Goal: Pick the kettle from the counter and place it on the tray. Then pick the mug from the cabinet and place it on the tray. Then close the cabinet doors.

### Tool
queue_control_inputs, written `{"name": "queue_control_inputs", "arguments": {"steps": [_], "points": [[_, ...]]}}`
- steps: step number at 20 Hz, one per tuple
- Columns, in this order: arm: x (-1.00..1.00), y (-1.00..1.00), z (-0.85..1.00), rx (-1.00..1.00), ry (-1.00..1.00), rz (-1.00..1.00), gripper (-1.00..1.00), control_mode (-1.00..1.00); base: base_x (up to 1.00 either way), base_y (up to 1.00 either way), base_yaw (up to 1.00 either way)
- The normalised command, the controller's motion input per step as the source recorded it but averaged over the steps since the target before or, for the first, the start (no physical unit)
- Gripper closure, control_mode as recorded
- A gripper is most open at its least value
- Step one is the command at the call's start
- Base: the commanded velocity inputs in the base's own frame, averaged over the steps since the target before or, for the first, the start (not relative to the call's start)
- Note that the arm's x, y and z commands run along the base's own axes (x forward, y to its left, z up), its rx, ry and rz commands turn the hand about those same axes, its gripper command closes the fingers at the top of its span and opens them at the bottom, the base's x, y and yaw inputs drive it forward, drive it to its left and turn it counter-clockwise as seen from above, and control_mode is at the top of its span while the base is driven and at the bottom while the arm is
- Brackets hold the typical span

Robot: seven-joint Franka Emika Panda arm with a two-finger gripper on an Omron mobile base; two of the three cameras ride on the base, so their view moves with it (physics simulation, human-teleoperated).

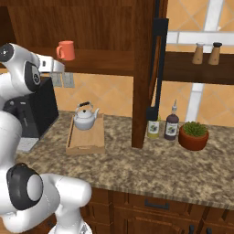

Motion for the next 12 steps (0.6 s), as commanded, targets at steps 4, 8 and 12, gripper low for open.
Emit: {"name": "queue_control_inputs", "arguments": {"steps": [4,8,12], "points": [[0.30,0.06,0.30,-0.08,-0.07,0.01,-1.00,-1.00,0.00,0.00,0.00],[0.42,0.08,0.35,0.00,0.00,0.00,-1.00,-1.00,0.00,0.00,0.00],[0.25,0.01,0.33,0.00,0.01,-0.03,-1.00,-1.00,0.00,0.00,0.00]]}}
